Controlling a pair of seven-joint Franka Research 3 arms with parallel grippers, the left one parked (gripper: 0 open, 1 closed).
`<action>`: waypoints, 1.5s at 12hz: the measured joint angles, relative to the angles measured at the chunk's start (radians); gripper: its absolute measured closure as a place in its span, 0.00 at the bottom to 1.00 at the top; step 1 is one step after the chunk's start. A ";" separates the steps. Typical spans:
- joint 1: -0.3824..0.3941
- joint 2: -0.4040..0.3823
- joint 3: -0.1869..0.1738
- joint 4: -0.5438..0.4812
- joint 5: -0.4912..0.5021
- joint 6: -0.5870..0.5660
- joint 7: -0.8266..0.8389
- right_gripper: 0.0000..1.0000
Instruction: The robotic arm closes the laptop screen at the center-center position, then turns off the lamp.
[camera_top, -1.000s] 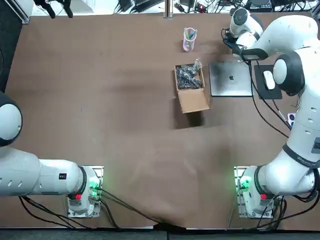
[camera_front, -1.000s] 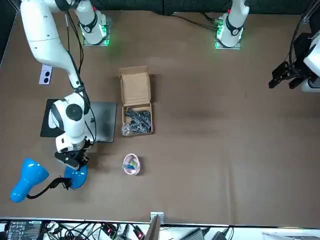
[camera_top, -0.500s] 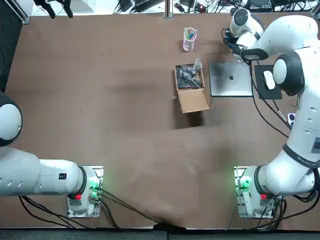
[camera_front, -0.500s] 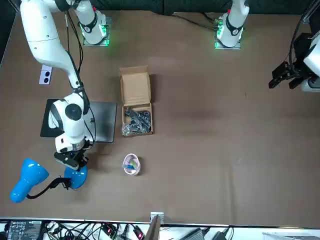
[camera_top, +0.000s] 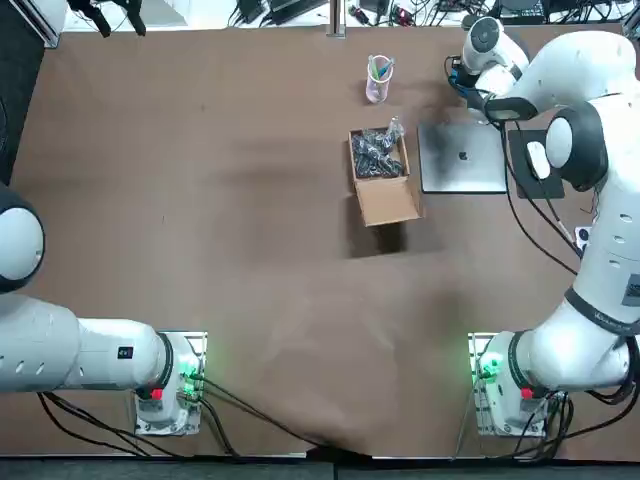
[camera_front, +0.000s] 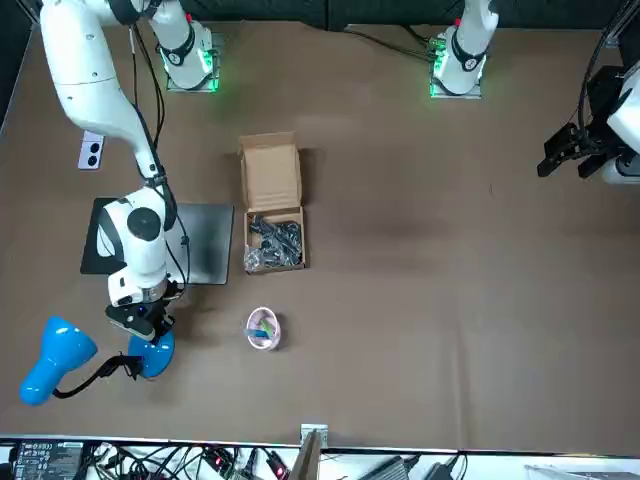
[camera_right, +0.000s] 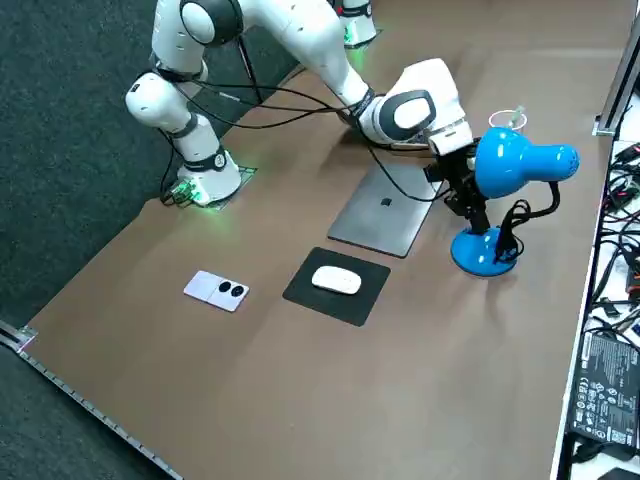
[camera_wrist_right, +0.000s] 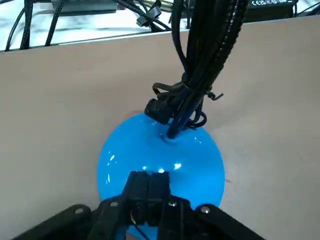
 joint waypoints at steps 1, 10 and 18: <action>0.000 0.000 0.000 0.000 0.000 0.000 0.000 0.98; 0.003 0.001 0.000 0.003 -0.009 0.001 -0.002 0.98; 0.006 -0.029 -0.004 0.025 -0.029 -0.033 -0.005 0.98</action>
